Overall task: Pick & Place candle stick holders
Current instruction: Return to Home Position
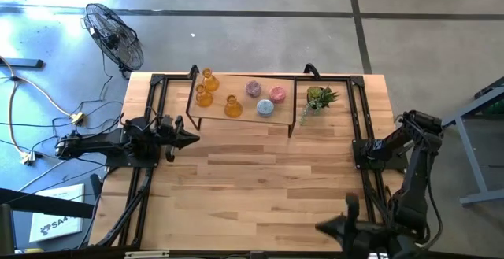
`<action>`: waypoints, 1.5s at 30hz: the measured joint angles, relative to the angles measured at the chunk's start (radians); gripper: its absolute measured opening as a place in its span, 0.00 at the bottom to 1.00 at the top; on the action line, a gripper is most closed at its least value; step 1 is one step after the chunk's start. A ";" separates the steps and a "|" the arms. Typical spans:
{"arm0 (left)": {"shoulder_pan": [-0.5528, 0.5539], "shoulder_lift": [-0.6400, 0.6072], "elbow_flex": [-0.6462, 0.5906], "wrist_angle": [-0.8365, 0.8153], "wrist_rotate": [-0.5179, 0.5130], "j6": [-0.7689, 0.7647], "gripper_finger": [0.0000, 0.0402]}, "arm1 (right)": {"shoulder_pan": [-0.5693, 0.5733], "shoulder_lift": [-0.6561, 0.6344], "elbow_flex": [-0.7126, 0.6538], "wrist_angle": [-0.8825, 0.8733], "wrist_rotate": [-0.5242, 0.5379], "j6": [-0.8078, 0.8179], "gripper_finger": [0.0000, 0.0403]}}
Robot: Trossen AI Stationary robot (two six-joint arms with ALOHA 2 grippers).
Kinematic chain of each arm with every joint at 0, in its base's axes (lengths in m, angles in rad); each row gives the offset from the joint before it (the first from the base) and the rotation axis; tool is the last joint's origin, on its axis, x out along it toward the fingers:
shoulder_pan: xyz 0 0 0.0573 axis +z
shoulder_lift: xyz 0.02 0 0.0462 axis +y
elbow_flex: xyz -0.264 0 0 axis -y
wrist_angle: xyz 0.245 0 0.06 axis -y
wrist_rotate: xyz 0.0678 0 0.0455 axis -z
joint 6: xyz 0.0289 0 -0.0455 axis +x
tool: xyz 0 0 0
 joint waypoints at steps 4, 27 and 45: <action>0.000 0.000 0.000 0.000 0.000 0.000 0.00 | -0.043 0.000 0.000 0.156 0.218 -0.105 0.00; 0.000 0.000 0.000 0.000 0.000 0.000 0.00 | -0.160 0.000 0.000 0.380 0.188 -0.252 0.00; 0.000 0.000 0.000 0.000 0.000 0.000 0.00 | -0.406 -0.058 0.066 0.459 0.314 -0.317 0.01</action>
